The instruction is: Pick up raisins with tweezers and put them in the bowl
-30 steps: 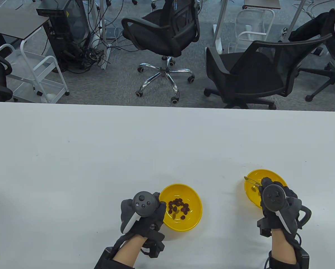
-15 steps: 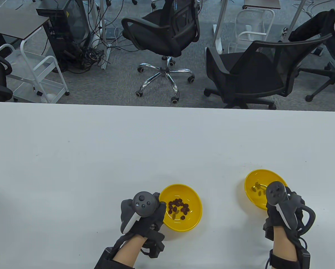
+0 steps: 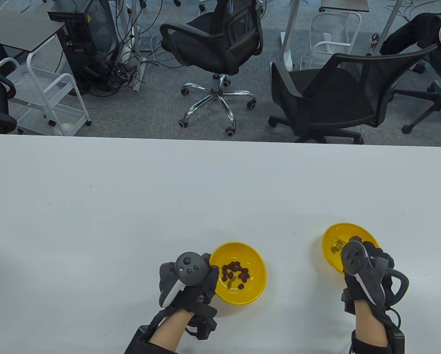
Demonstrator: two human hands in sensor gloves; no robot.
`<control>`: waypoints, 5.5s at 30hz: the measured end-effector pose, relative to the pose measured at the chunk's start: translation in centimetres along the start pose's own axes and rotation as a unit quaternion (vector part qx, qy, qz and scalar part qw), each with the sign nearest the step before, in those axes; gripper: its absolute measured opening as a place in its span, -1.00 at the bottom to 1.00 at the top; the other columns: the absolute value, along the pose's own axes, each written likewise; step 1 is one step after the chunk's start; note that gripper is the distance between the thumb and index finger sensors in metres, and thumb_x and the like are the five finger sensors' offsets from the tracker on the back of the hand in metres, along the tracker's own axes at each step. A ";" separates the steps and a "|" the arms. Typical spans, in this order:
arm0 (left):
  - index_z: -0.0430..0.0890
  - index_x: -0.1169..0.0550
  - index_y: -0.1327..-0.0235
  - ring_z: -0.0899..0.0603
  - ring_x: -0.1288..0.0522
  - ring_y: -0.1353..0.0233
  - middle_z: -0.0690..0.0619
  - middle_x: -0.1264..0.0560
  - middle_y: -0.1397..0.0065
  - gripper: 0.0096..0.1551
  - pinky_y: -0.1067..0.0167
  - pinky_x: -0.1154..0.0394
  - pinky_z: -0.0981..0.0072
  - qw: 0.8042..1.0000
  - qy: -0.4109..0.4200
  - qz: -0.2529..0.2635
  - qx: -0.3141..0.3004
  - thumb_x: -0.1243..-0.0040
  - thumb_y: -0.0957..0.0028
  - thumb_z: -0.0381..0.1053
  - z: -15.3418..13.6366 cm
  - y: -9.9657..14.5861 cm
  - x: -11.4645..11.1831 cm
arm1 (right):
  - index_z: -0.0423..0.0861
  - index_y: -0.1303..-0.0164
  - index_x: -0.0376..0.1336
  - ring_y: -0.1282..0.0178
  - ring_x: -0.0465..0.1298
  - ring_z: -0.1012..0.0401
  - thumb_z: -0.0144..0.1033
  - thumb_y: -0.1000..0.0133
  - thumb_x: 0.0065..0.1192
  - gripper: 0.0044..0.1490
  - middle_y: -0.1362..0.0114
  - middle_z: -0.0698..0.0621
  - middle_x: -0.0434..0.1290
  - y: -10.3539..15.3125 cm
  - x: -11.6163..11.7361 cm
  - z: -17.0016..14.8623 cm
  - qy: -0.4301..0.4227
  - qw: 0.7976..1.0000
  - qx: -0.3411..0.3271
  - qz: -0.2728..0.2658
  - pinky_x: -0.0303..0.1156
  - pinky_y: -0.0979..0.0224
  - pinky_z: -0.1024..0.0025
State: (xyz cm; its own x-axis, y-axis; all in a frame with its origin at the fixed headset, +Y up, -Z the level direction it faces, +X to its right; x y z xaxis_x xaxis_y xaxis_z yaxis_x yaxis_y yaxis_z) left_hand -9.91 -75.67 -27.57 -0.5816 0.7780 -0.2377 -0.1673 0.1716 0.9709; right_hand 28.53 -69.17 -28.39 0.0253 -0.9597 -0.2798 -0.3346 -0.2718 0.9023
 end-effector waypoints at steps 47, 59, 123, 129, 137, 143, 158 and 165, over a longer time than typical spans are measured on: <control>-0.44 -0.30 -0.35 0.05 -0.71 0.50 -0.07 -0.73 0.37 -0.38 -0.02 -0.60 0.01 1.000 0.002 -0.006 -0.012 0.10 -0.21 -0.03 0.2 0.0 -0.4 | -0.05 -0.12 0.51 0.12 0.62 0.22 -0.16 0.06 0.30 -0.44 -0.01 0.06 0.55 10.0 1.4 14.5 -0.027 0.928 -0.371 0.014 0.36 -0.38 -0.06; -0.43 -0.30 -0.35 0.05 -0.71 0.50 -0.07 -0.73 0.37 -0.38 -0.02 -0.60 0.01 1.000 0.003 0.003 -0.007 0.10 -0.21 -0.03 0.0 0.0 -0.2 | -0.06 -0.12 0.51 0.12 0.62 0.22 -0.17 0.07 0.31 -0.44 -0.01 0.06 0.55 8.7 -0.2 13.0 -0.059 0.940 -0.336 0.000 0.36 -0.39 -0.07; -0.44 -0.30 -0.35 0.05 -0.71 0.50 -0.06 -0.73 0.37 -0.37 -0.02 -0.60 0.01 1.000 0.016 0.007 0.003 0.10 -0.21 -0.03 -0.5 0.0 0.3 | -0.17 -0.19 0.49 0.12 0.60 0.15 -0.22 0.01 0.31 -0.40 -0.03 -0.04 0.54 -0.8 0.7 -2.1 0.060 0.994 0.092 -0.017 0.34 -0.36 -0.11; -0.44 -0.30 -0.35 0.05 -0.71 0.50 -0.06 -0.73 0.37 -0.37 -0.02 -0.60 0.01 1.000 0.016 0.010 0.004 0.10 -0.21 -0.03 -0.6 0.0 0.3 | -0.16 -0.20 0.48 0.13 0.60 0.16 -0.21 0.01 0.30 -0.40 -0.04 -0.03 0.54 0.5 -1.2 0.1 0.046 0.996 0.041 -0.058 0.34 -0.36 -0.11; -0.43 -0.30 -0.35 0.05 -0.71 0.50 -0.06 -0.73 0.36 -0.38 -0.02 -0.60 0.01 1.000 0.017 0.014 0.004 0.10 -0.21 -0.03 -0.7 0.0 0.4 | -0.15 -0.20 0.48 0.11 0.60 0.17 -0.20 0.01 0.29 -0.40 -0.04 -0.02 0.54 3.5 -2.2 5.9 -0.079 0.989 -0.120 -0.026 0.34 -0.37 -0.11; -0.43 -0.30 -0.35 0.05 -0.71 0.50 -0.06 -0.73 0.36 -0.38 -0.02 -0.60 0.01 1.000 0.015 0.011 0.003 0.10 -0.21 -0.03 -0.6 0.0 0.4 | -0.11 -0.19 0.49 0.12 0.61 0.20 -0.17 0.02 0.29 -0.40 -0.03 0.02 0.55 7.3 -1.6 11.3 -0.070 0.956 -0.284 0.006 0.36 -0.37 -0.08; -0.44 -0.30 -0.35 0.05 -0.71 0.50 -0.07 -0.73 0.36 -0.37 -0.02 -0.60 0.01 1.000 0.015 0.011 -0.002 0.10 -0.21 -0.03 -0.5 0.0 0.3 | -0.12 -0.14 0.51 0.21 0.62 0.21 -0.12 0.02 0.28 -0.41 0.04 0.04 0.57 10.7 0.8 14.8 -0.043 0.925 -0.371 0.064 0.39 -0.34 -0.06; -0.44 -0.30 -0.35 0.05 -0.71 0.50 -0.07 -0.73 0.37 -0.37 -0.02 -0.60 0.01 1.000 0.015 0.011 -0.002 0.10 -0.21 -0.03 -0.4 -0.1 0.3 | -0.11 -0.12 0.52 0.21 0.62 0.22 -0.12 0.02 0.29 -0.42 0.05 0.05 0.57 10.9 1.0 15.0 -0.036 0.924 -0.375 0.063 0.40 -0.34 -0.06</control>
State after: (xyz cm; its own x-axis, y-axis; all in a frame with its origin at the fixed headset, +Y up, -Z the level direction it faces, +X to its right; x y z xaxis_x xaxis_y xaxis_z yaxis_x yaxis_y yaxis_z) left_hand -10.40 -75.74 -27.72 -0.6090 0.7630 -0.2166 -0.1577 0.1511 0.9758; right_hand 10.73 -72.03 -23.78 -0.0408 -0.9871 -0.1547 0.4173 -0.1575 0.8950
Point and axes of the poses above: the tracker on the back of each hand, its own z axis roughly to the thumb side, its own y axis roughly from the fingertips to the wrist, x = y × z, the point moved 1 cm from there along -y, roughly from the wrist to the fingertips
